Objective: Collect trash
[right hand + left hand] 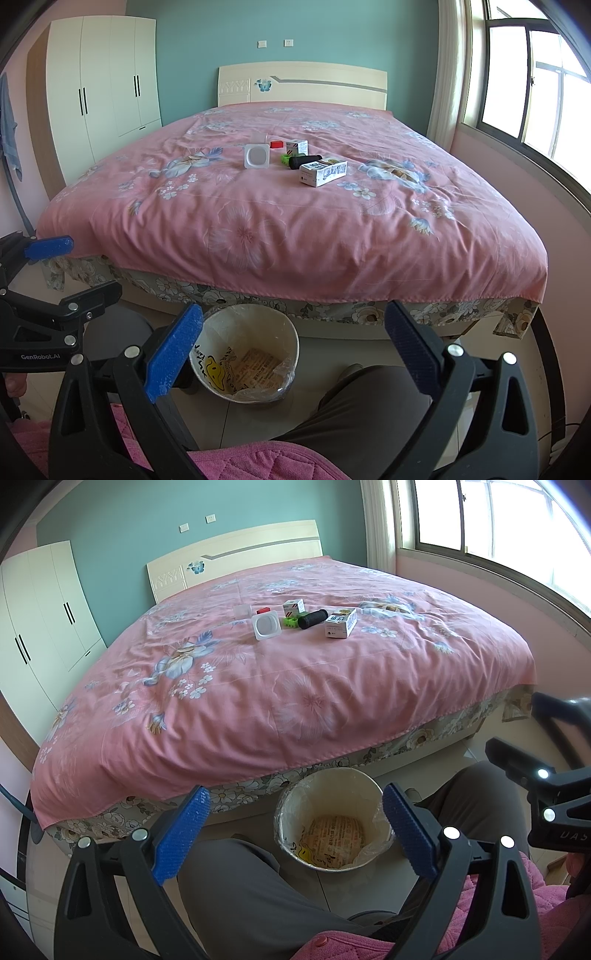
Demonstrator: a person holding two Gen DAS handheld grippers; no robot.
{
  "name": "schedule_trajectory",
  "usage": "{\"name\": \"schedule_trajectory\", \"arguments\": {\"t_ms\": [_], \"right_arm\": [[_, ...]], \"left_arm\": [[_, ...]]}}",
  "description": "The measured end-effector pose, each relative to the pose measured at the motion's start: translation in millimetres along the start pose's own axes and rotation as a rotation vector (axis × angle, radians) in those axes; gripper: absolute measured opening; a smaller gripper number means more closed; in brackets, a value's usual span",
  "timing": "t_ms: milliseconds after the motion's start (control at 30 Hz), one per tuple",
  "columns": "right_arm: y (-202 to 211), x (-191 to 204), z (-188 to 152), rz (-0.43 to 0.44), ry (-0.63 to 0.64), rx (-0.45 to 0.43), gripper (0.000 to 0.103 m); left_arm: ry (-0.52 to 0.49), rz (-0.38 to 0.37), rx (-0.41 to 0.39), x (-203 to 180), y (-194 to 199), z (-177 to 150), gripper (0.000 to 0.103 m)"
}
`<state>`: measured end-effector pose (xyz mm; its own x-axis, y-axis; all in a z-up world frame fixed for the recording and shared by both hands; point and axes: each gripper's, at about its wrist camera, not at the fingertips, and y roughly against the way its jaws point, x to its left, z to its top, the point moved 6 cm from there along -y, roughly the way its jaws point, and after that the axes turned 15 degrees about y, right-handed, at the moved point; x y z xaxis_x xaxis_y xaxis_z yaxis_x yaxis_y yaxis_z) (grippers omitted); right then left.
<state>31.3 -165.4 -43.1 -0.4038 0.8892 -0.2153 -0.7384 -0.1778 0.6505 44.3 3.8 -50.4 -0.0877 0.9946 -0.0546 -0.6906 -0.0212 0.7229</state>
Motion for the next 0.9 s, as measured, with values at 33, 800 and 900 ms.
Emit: {"name": "schedule_trajectory", "arguments": {"t_ms": [33,800,900], "right_arm": [[0,0,0,0.000,0.000,-0.001,0.096],[-57,-55,103,0.020,0.021,-0.029,0.096],[-78,-70,128,0.037,-0.012,-0.020,0.096]], "left_arm": [[0.000,0.000,0.001,0,0,0,0.096],[0.114,0.028,-0.007,34,-58,110,0.096],[0.118,0.041,0.000,34,-81,142,0.096]]}}
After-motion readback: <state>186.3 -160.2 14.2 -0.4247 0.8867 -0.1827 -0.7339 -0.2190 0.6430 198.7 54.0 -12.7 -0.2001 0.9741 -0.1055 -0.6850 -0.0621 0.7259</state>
